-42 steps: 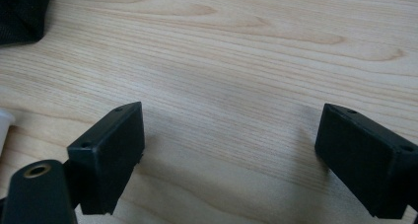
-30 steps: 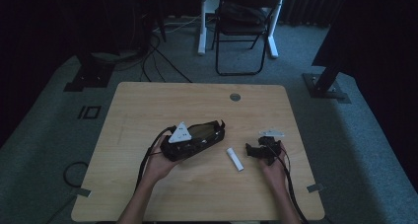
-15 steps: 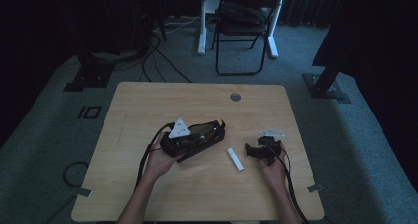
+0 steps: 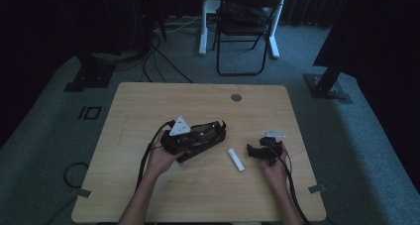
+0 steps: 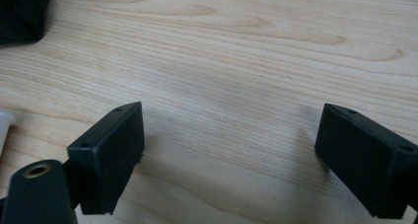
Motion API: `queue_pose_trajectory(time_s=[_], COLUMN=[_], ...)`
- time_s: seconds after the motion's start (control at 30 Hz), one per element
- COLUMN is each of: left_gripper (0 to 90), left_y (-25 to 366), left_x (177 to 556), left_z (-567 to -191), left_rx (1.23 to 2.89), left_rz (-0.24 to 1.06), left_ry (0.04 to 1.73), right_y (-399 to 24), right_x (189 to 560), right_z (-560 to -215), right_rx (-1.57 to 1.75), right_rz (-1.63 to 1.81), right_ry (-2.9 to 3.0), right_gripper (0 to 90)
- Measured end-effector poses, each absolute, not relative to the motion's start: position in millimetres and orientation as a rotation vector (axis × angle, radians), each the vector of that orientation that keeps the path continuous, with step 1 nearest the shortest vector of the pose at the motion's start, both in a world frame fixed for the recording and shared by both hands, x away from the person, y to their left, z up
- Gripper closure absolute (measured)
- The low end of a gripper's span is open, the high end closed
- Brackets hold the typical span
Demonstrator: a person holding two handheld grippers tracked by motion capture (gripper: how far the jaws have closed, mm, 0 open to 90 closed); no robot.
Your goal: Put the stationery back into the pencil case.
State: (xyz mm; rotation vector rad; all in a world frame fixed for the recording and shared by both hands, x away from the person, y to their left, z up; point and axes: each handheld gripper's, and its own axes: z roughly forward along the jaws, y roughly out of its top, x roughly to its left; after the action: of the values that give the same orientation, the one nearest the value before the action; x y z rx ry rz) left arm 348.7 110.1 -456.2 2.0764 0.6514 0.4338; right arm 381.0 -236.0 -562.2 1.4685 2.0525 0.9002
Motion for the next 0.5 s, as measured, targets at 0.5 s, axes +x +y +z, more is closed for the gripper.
queue_pose_trajectory(time_s=[0.5], left_gripper=[79.4], left_y=[110.8], left_x=[357.8], left_z=[-461.6], left_rx=[2.075], left_rz=[0.446], left_ry=[0.662], right_y=[-236.0], right_x=[381.0], right_z=[-562.2], right_rx=[1.469], right_rz=[0.901], right_ry=[2.052], right_gripper=[11.4])
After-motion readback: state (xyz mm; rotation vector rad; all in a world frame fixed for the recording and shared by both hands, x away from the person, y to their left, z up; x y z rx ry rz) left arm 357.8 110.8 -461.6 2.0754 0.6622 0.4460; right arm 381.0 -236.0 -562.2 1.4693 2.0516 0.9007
